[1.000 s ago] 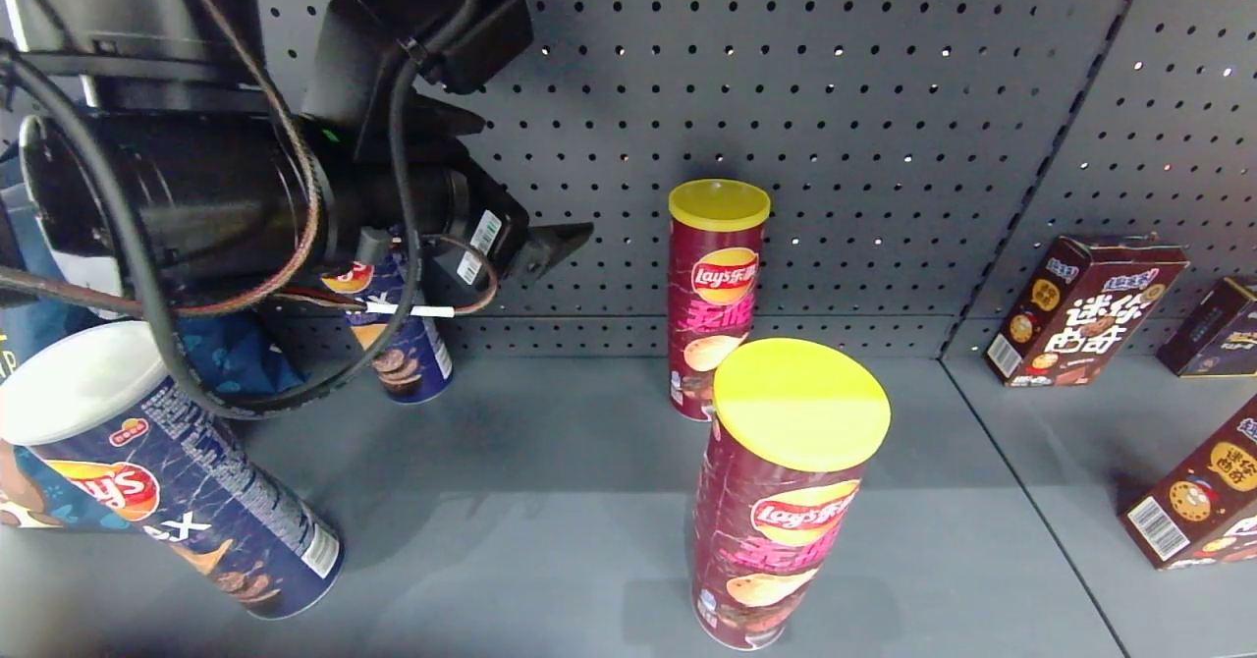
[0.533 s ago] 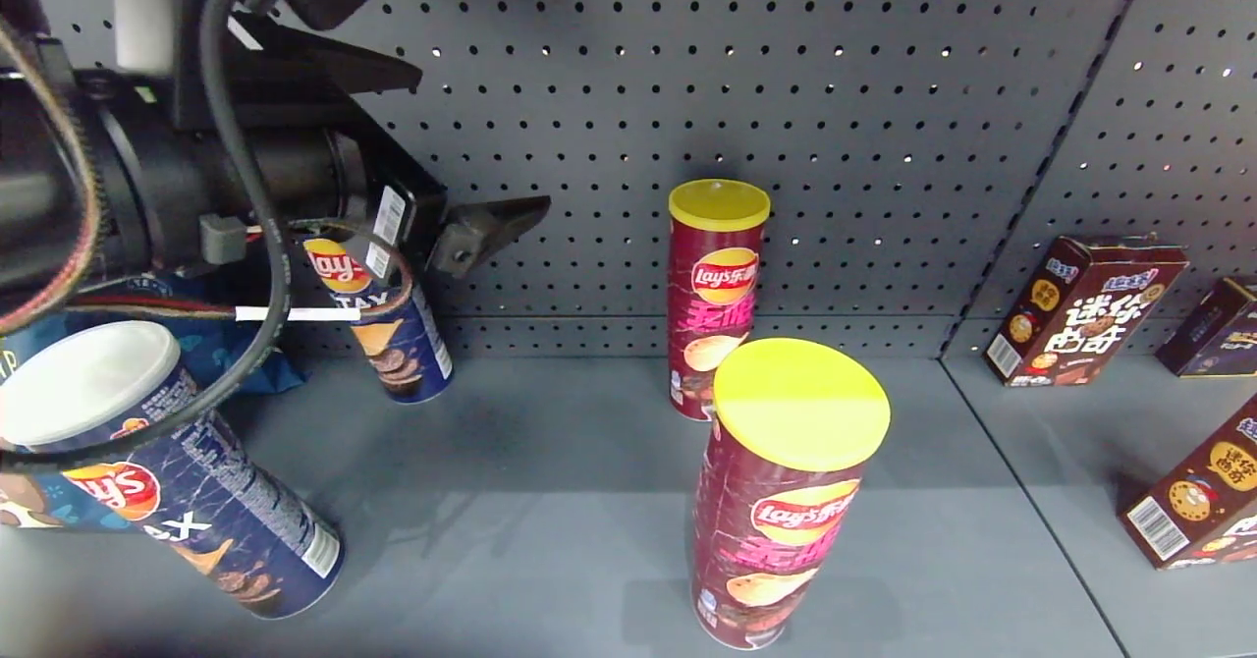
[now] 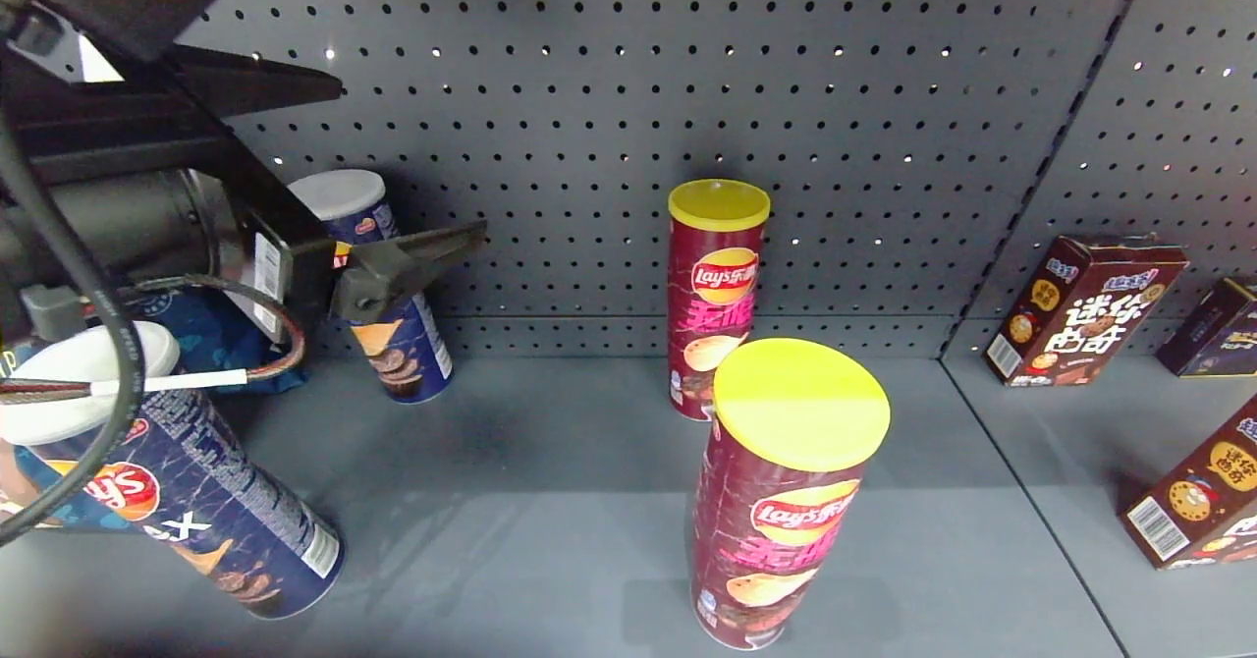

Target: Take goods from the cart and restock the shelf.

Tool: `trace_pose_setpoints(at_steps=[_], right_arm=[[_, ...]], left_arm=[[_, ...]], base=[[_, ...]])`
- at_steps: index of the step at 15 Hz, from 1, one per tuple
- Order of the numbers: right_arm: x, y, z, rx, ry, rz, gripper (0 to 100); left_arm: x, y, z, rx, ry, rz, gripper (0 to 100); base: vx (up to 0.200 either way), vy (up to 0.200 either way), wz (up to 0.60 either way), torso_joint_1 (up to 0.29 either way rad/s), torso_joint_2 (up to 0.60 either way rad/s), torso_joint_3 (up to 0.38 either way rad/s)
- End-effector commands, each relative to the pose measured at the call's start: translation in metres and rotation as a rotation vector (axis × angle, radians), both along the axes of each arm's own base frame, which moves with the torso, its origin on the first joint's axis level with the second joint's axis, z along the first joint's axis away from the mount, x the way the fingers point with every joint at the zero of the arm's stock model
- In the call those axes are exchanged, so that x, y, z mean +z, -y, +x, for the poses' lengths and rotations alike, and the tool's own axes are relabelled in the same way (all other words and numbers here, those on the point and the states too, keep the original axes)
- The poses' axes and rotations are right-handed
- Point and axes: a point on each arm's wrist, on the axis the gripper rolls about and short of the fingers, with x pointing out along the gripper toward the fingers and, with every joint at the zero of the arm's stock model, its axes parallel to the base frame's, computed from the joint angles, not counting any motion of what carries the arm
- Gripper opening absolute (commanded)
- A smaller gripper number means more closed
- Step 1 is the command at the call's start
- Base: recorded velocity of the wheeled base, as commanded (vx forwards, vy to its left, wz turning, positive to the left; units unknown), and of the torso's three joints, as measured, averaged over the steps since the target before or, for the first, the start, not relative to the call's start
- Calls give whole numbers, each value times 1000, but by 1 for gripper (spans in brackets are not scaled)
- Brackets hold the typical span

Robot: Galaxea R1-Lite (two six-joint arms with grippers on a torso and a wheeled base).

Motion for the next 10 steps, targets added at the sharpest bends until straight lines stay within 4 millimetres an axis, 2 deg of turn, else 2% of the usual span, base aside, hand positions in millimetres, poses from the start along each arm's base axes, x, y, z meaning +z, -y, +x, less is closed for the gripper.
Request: trace_pose_setpoints(at_steps=[1,10], right_arm=[[0,0,0,1,-2,-1,100],[0,0,0,0,-2,1,100]], left_arm=[[5,-8,-10,8,24,-18,100],[2,-40,-52,20,79,-59,100]], base=[[0,0,0,0,0,0],[0,0,0,0,0,0]])
